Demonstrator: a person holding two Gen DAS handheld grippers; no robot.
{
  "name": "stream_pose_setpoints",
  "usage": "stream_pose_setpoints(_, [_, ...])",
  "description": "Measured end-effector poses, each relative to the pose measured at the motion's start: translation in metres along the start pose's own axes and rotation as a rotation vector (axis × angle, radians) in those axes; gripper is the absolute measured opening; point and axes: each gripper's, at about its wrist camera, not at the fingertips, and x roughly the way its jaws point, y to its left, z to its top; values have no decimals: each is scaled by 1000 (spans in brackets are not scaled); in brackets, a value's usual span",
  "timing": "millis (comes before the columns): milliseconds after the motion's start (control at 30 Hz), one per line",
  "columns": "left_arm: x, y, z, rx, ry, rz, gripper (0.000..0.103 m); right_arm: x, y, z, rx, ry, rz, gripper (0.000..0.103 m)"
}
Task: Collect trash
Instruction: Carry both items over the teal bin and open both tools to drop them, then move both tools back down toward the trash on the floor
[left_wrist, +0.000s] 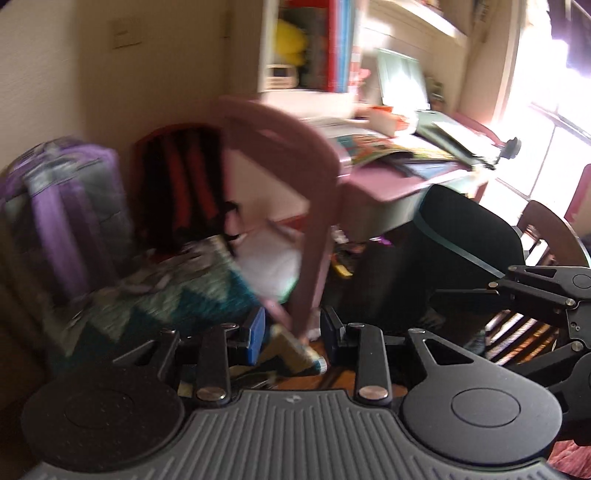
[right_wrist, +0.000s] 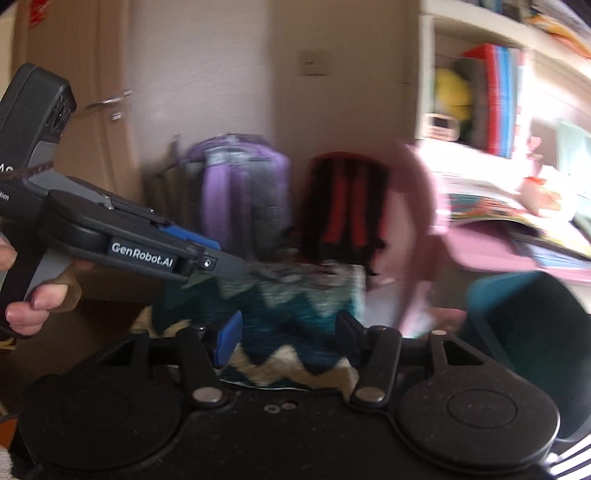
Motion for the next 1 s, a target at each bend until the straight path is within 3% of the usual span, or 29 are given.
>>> stream_pose_setpoints(200, [-17, 76, -42, -79, 16, 94, 32, 55, 61, 6, -27, 25, 160, 57])
stream_pose_setpoints(333, [-19, 128, -73, -139, 34, 154, 32, 100, 106, 0, -81, 68, 215, 58])
stream_pose_setpoints(400, [-15, 153, -86, -172, 43, 176, 41, 122, 125, -6, -89, 91, 244, 58])
stream_pose_setpoints(467, [-11, 178, -102, -207, 42, 203, 62, 143, 141, -13, -91, 123, 272, 58])
stream_pose_setpoints(633, [8, 239, -141, -256, 51, 241, 65, 209, 173, -29, -75, 229, 340, 58])
stream_pose_setpoints(733, [25, 273, -166, -282, 59, 269, 79, 246, 192, -47, -109, 271, 348, 58])
stream_pose_setpoints(1000, [89, 359, -247, -311, 142, 344, 81, 350, 226, -120, -132, 461, 418, 58])
